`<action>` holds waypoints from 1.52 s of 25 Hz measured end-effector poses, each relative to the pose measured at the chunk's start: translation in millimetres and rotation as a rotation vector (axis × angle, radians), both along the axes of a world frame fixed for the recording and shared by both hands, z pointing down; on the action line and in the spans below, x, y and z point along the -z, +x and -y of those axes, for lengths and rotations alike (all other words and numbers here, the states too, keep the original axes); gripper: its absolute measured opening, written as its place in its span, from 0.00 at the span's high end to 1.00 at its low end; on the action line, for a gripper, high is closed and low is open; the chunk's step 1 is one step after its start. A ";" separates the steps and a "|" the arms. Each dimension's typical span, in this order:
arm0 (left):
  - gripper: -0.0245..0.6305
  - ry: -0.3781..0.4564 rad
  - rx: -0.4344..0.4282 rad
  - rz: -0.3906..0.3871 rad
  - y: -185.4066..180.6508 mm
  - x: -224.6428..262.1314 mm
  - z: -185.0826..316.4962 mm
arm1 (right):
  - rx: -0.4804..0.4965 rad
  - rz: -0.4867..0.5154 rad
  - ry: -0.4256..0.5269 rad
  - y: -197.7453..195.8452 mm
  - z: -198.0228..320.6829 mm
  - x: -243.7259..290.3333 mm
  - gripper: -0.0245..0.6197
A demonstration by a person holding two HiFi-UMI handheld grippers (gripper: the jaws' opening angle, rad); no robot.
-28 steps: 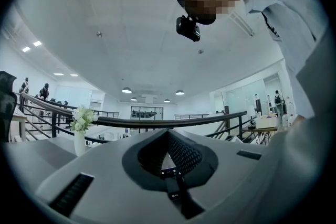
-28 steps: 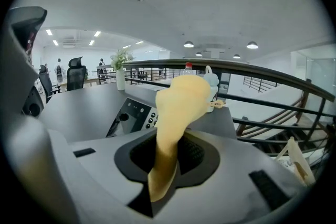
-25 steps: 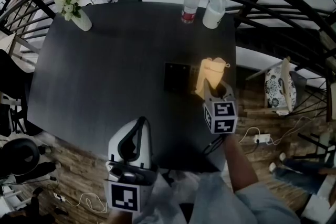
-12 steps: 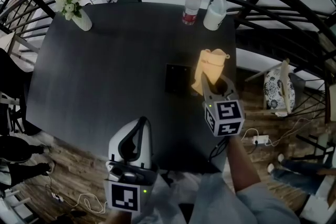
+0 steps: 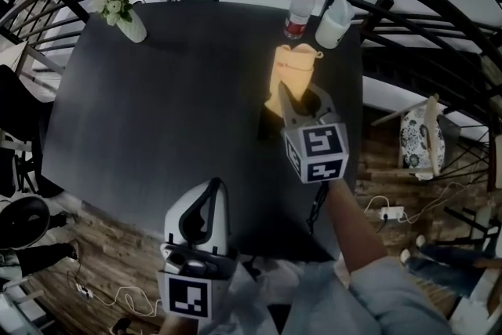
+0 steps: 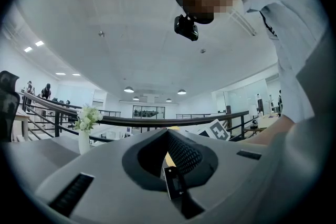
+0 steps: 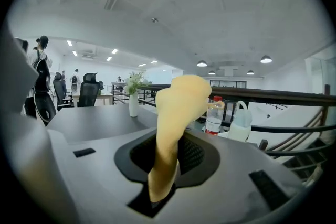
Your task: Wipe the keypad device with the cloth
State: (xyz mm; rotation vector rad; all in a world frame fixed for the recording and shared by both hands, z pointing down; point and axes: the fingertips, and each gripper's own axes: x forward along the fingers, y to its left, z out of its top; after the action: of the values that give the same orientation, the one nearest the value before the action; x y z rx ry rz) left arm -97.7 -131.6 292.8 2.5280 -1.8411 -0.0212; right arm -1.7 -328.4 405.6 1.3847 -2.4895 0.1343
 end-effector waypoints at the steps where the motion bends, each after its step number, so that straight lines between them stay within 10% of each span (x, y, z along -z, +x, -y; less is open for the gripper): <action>1: 0.94 0.001 0.005 0.000 -1.9 0.2 -0.6 | 0.008 0.005 -0.003 -5.3 2.4 -0.9 0.85; 10: 0.94 -0.009 0.032 0.000 -19.0 -1.2 -1.2 | -0.012 -0.050 -0.035 -10.2 14.9 -23.3 0.85; 38: 0.94 -0.006 -0.085 -0.016 25.5 -3.6 12.2 | -0.269 -0.196 -0.041 145.2 -1.1 -35.6 0.85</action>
State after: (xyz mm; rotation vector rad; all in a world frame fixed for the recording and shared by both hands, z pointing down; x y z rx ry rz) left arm -72.2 -143.8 296.5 2.5910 -1.7243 -0.0340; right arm 143.5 -327.3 441.2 1.6256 -2.1246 0.0995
